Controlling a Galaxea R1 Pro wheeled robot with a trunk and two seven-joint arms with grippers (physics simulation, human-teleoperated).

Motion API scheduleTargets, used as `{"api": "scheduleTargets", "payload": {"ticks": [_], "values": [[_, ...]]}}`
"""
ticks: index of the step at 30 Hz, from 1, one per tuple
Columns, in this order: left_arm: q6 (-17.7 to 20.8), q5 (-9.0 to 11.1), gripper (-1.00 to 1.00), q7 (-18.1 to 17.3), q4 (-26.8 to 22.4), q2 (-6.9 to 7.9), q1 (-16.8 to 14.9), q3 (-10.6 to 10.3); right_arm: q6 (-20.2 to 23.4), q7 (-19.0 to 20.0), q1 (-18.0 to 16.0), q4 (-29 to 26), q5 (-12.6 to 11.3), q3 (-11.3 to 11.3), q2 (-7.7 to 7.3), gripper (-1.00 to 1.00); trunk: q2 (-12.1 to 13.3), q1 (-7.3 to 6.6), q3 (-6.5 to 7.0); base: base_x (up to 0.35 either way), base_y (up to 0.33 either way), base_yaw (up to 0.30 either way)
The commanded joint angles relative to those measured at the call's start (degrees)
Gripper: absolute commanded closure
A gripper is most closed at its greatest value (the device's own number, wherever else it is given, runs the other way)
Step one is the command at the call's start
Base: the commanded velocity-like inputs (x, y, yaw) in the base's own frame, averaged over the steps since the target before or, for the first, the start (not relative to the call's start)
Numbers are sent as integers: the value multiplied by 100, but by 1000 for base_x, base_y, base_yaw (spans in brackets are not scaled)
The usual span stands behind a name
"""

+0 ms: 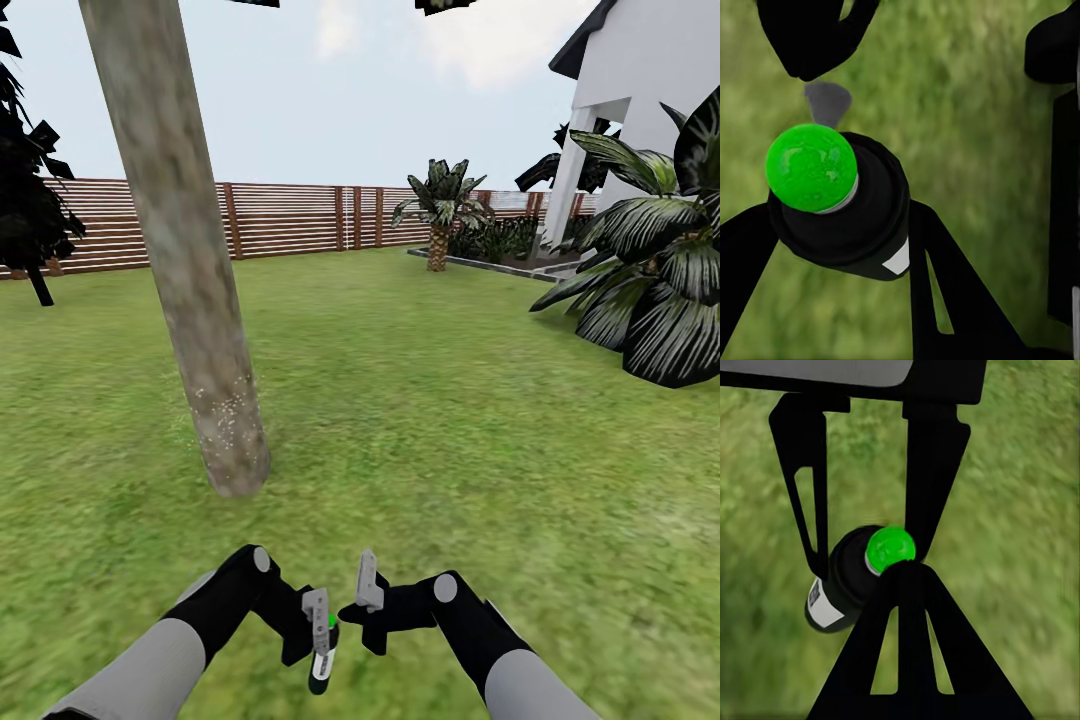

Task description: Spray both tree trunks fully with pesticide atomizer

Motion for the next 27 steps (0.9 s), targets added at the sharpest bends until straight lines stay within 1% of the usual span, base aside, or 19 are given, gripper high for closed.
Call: {"api": "scheduleTargets", "payload": {"ticks": [1, 15, 17, 19, 20, 21, 25, 27], "values": [[52, -8, 100, -25, -6, -11, -2, -1, -29, 2, -2, -8, 48, -5, 2, 100, -2, -1, -6, 0, 0, 0], [25, 19, 100, -21, 9, -16, -2, 13, -32, 0, -2, 0, 48, -10, 2, 100, -2, -1, -6, 0, 0, 0], [21, -9, 100, -14, 18, -6, -2, 24, -32, 0, -2, 0, 48, -10, 2, 100, -2, -1, -6, 0, 0, 0], [23, -44, 100, 0, 21, 45, -5, 27, -30, 0, -2, 0, 48, -11, 2, 100, -2, -1, -6, 0, 0, 0], [32, -58, 100, 21, 22, 99, -8, 25, -31, 0, -2, 5, 48, -11, 2, 100, -2, -1, -6, 0, 0, 0], [37, -72, 100, 52, 22, 189, -9, 24, -30, 0, -2, 7, 48, -11, 2, 100, -2, -1, -6, 0, 0, 0], [50, -85, 100, 127, 23, 678, -11, -10, -31, 0, -2, 23, 49, -14, -3, 100, -2, -1, -6, 0, 0, 0], [51, -86, 100, 137, 42, 947, -5, -20, -31, 0, -2, 41, 53, -16, -10, 100, -2, -1, -6, 0, 0, 0]]}}
